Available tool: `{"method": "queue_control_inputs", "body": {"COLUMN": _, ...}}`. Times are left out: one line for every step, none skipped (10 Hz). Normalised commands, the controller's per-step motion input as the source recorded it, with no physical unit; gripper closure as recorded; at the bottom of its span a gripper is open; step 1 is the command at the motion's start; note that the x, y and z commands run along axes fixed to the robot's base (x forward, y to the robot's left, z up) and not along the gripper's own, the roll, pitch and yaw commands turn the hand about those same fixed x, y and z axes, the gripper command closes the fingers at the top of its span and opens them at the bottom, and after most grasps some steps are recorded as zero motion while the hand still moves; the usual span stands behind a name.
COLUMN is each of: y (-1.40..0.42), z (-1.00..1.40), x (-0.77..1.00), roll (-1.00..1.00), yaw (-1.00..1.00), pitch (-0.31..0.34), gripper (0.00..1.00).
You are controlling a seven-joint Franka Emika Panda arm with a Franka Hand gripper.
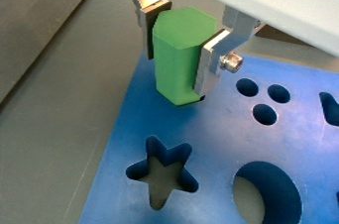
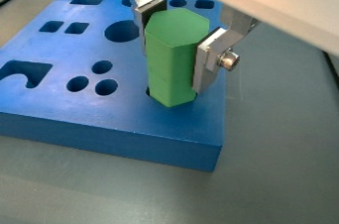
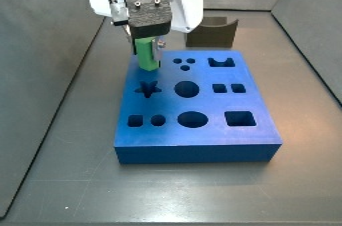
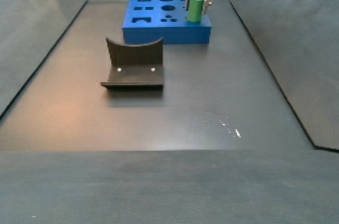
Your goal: Insert the hexagon object.
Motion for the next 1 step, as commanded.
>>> {"method": "queue_control_inputs", "body": {"y": 0.25, "z": -0.13, "x": 0.16, "roll": -0.26, "yaw": -0.27, "pitch": 0.000, "gripper": 1.00}}
